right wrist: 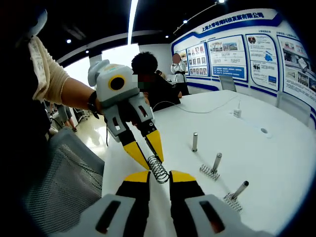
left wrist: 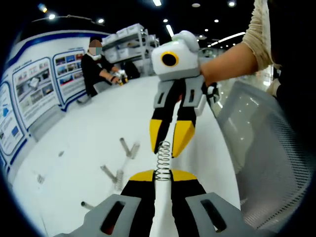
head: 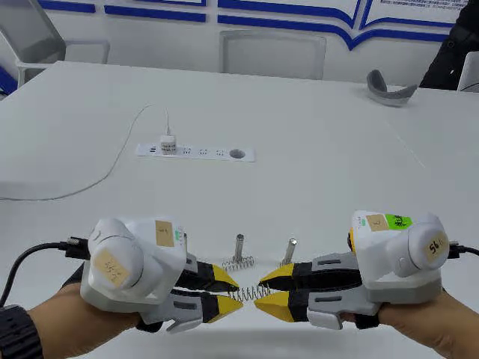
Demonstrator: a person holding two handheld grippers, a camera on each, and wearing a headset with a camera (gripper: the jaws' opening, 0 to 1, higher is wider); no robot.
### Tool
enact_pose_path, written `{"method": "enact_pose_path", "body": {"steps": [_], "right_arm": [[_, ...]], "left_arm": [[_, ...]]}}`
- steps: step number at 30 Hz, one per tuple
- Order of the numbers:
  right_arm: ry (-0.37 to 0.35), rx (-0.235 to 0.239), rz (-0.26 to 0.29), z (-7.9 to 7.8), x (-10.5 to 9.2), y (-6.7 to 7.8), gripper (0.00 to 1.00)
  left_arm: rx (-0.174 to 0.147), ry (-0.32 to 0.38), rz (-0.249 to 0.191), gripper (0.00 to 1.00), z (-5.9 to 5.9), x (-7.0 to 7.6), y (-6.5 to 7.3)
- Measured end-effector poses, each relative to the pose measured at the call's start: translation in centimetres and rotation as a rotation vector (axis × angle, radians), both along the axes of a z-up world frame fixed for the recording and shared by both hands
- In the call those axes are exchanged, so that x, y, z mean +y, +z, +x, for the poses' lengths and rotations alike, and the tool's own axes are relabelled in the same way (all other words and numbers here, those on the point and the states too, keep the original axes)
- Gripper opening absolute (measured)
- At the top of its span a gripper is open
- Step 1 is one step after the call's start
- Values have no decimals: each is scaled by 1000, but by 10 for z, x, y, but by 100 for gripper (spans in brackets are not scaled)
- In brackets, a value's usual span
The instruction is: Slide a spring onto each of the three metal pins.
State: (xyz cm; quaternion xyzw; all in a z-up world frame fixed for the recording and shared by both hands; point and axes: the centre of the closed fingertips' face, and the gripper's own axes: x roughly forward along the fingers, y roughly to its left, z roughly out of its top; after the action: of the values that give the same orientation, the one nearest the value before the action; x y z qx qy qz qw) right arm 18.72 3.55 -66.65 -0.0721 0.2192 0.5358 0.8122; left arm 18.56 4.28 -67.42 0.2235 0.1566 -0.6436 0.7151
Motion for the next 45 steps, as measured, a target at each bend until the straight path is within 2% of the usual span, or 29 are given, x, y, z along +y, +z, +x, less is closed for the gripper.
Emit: {"method": "enact_pose_path", "body": {"steps": [12, 17, 22, 32, 39, 45], "right_arm": [[19, 12, -11, -5, 1, 1, 13], [41, -8, -34, -6, 5, 5, 12], [64, -31, -87, -6, 8, 5, 12], [101, -33, -192, -3, 12, 2, 12], [135, -27, -295, -1, 15, 0, 12], [169, -31, -341, 1, 23, 4, 12]], "left_arm": [[4, -5, 1, 10, -2, -2, -3], [8, -1, 5, 10, -3, -2, -5], [7, 5, 8, 10, -2, -2, -7], [7, 25, 8, 10, 0, -1, -10], [13, 41, 2, 10, 2, 0, -14], [15, 49, -1, 10, 3, -1, -14]]}}
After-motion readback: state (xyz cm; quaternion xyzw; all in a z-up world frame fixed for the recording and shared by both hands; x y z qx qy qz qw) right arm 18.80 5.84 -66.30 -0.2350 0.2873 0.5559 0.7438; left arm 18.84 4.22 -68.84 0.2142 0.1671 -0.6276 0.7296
